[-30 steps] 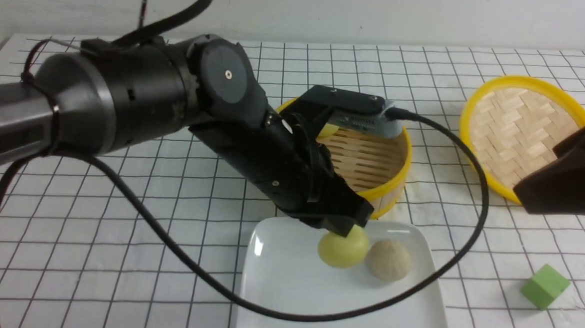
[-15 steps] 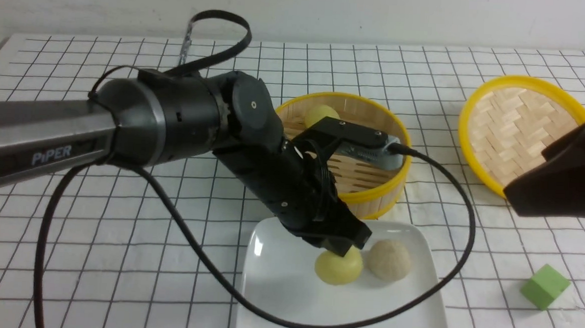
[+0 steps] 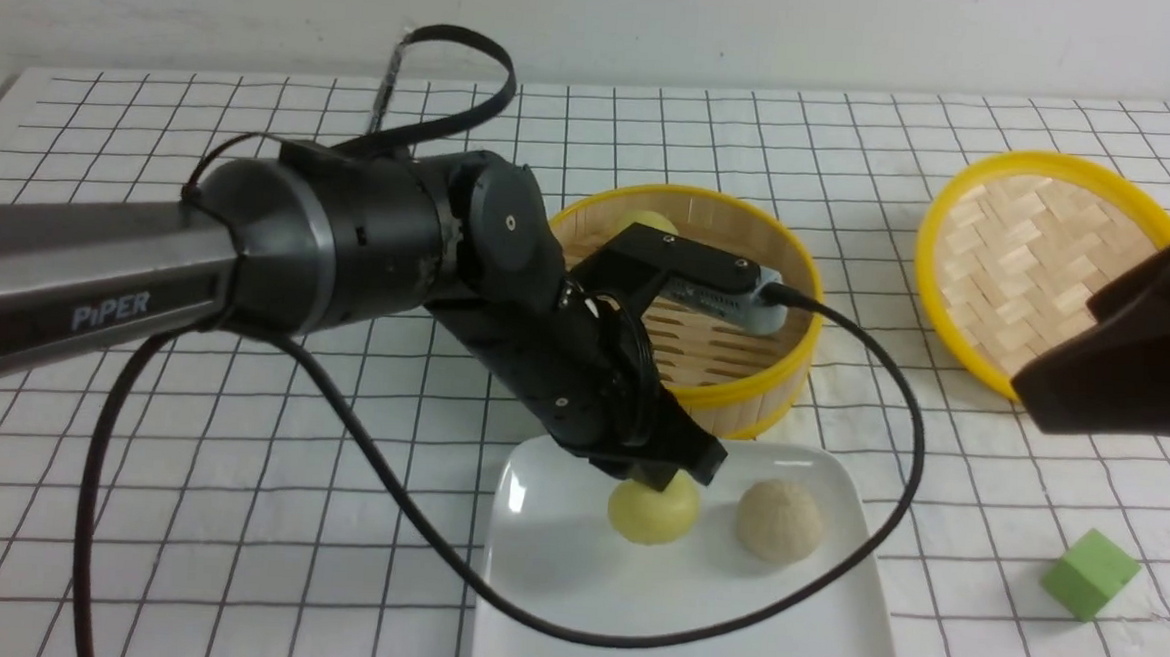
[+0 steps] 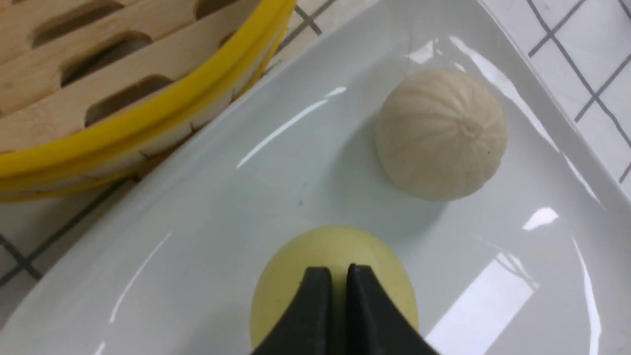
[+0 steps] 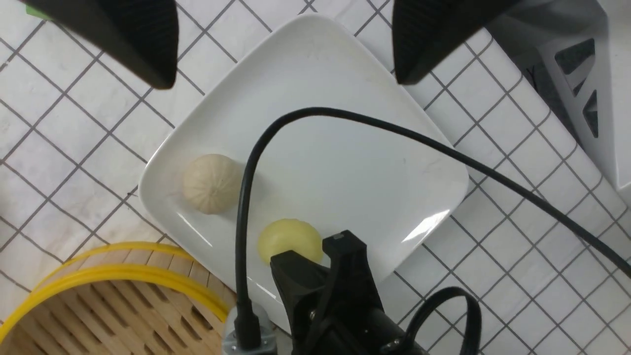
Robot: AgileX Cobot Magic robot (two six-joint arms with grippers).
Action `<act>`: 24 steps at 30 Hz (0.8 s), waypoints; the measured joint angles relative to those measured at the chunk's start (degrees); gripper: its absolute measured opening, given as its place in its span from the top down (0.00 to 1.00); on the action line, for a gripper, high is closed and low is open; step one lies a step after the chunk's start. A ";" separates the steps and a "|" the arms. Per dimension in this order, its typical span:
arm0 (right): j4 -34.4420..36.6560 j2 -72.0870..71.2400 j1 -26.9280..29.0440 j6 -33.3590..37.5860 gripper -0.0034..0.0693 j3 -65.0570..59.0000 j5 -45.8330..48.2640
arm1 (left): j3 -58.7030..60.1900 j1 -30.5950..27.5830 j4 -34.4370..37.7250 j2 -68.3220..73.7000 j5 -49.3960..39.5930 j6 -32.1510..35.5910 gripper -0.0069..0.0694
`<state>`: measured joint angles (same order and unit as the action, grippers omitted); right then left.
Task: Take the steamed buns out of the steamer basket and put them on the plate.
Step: Use the left arm to put the steamed stuffed bun into the plate
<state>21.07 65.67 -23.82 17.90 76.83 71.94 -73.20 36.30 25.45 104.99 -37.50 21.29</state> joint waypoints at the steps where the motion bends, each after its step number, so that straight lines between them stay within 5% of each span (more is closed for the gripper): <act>1: 0.00 0.00 0.00 0.00 0.19 0.00 0.00 | 0.00 0.00 0.24 0.62 0.21 0.00 0.87; 12: -2.71 0.00 0.00 0.09 0.19 0.00 0.00 | 0.00 0.00 0.70 3.11 1.59 0.45 0.82; 18: -4.42 -1.53 0.00 0.20 0.19 0.00 0.00 | 0.00 0.00 2.41 3.11 2.17 1.35 0.60; 20: -5.36 -4.26 0.00 0.24 0.19 0.17 0.00 | -0.32 0.00 4.30 3.11 2.09 1.35 0.44; 24: -8.12 -9.53 0.00 -0.09 0.19 1.81 0.00 | -3.74 0.00 4.98 3.11 0.95 1.49 0.29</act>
<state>12.95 56.14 -23.82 17.81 78.64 71.94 -76.94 36.30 30.43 108.10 -36.55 22.78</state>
